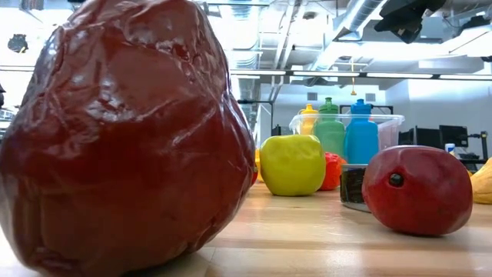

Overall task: Pick & Place Food Item
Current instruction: Put the green tuna can into the gray bin

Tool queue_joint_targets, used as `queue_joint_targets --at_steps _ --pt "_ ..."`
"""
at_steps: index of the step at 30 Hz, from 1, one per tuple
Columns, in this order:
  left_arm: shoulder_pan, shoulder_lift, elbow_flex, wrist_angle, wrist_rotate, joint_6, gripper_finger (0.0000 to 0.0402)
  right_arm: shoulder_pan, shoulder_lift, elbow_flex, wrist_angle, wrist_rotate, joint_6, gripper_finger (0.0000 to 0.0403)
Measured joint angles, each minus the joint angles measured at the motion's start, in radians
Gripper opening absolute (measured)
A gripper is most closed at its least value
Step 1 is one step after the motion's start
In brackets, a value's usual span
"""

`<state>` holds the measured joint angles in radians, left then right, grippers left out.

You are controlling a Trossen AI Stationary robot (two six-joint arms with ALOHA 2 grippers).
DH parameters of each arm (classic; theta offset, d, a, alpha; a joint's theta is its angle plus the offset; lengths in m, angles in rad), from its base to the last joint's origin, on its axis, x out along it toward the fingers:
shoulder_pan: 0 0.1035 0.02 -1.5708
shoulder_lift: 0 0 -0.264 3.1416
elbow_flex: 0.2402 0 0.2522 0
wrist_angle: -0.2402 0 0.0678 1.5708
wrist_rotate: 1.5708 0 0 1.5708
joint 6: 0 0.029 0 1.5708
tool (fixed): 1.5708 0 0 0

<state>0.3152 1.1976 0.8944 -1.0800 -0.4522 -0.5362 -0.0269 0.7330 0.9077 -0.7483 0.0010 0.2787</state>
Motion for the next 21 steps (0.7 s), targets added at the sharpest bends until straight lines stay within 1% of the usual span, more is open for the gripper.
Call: queue_joint_targets --at_steps 4,12,16,21 --pt "0.015 0.000 -0.070 0.043 0.024 0.005 0.0000 0.000 0.000 0.000 0.000 0.000 0.000 0.0122" --pt "0.035 0.004 -0.144 0.121 0.038 0.003 0.0000 0.000 0.000 0.000 0.000 0.000 -0.016 0.0122" --pt "0.054 0.029 -0.168 0.124 0.067 0.000 0.0000 0.000 0.000 0.000 0.000 0.000 -0.016 0.0122" --pt "0.070 0.076 -0.201 0.180 0.086 0.000 0.0000 0.000 0.000 0.000 0.000 0.000 -0.017 0.0122"
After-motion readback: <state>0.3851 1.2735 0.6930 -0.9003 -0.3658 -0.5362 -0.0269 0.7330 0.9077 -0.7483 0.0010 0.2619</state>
